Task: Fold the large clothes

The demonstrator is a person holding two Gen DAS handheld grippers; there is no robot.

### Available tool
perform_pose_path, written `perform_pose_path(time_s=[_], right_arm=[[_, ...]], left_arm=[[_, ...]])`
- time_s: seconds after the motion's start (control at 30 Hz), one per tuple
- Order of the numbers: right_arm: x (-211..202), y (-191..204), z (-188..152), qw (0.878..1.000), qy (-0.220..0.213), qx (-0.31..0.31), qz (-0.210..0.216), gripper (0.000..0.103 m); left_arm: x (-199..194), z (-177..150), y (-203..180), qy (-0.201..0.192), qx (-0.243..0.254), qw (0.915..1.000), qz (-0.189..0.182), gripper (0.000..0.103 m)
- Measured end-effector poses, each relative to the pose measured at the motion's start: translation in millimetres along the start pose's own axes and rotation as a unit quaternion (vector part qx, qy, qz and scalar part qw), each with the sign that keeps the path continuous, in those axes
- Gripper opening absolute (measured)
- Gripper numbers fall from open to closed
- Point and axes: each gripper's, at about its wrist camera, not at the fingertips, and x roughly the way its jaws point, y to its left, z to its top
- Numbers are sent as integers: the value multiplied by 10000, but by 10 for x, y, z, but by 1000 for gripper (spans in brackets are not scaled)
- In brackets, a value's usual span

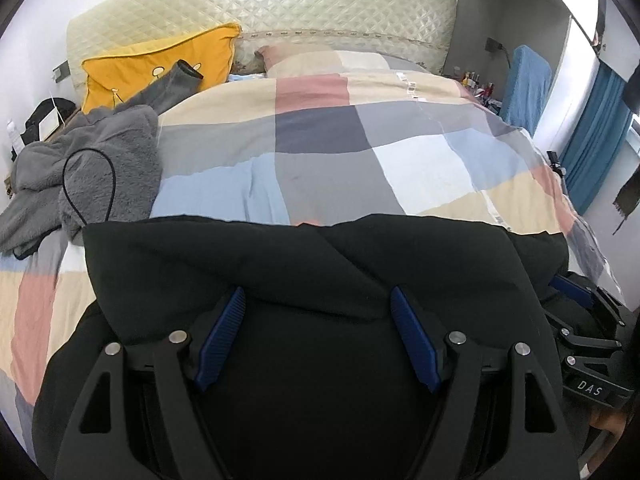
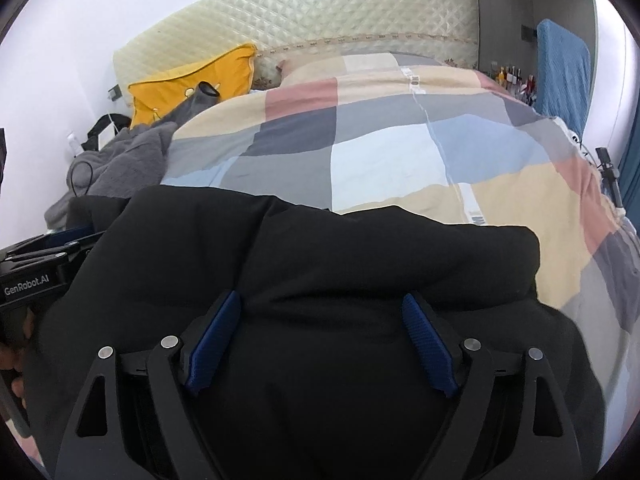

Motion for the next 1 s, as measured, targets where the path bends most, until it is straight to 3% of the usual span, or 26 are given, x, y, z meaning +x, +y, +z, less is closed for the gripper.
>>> perform_pose_path(time_s=[0.23,0.53,0.67,0.83,1.0], right_arm=[[269,-60,136,9998,169,107,93,88],[105,-41,51,9996,52,-45,278,88],[-151,-120,46,9994,-130,-54,321,88],[-435,-220,66,9987,-450,-204,112,88],[-270,-350,-10,9979,-334,-405,-367,88]], left_arm=[[316,117,48,96,-62,9999,44,76],[156,49,233,170,-134,9994,-281,76],[-94,-31,263,-46,382,9992,76,77],[-207,-112,417,-205,331,9990,238,81],[-188,-191,487,-283,459,9970,552,82]])
